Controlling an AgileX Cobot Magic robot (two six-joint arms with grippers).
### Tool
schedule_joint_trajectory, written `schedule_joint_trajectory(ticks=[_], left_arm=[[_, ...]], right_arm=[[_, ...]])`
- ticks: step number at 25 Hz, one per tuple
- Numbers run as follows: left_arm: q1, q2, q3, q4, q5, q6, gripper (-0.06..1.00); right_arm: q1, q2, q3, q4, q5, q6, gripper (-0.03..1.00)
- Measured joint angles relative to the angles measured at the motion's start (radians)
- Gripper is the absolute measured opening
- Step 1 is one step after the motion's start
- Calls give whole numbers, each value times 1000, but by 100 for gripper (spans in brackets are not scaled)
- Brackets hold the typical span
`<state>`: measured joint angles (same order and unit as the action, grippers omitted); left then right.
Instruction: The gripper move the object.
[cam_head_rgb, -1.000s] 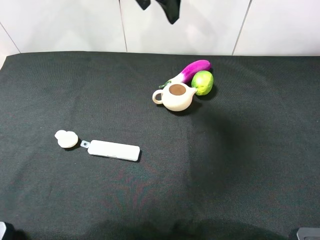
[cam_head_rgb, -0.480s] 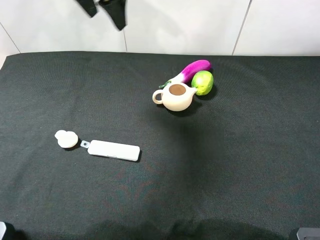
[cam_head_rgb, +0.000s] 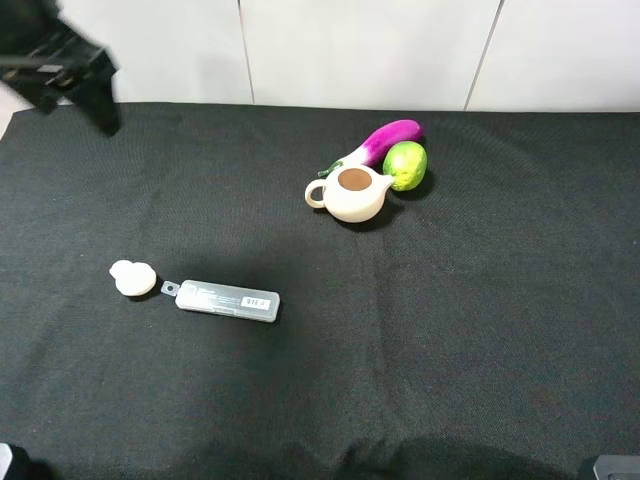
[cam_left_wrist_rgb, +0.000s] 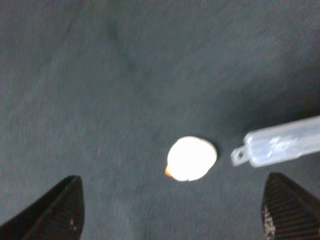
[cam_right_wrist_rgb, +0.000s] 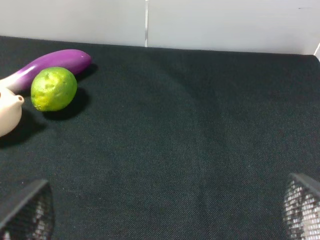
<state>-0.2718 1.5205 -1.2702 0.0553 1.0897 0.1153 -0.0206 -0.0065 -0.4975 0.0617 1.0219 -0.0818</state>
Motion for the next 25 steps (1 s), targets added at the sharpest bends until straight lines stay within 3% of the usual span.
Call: schedule_joint_trajectory(ticks=[9,25], left_arm=[[139,-289,334,-4,-157,0,76],[146,-954,724,-15,-247,-5,76]], right_arm=[[0,0,0,0,0,0,69],[0,0,0,0,0,0,69]])
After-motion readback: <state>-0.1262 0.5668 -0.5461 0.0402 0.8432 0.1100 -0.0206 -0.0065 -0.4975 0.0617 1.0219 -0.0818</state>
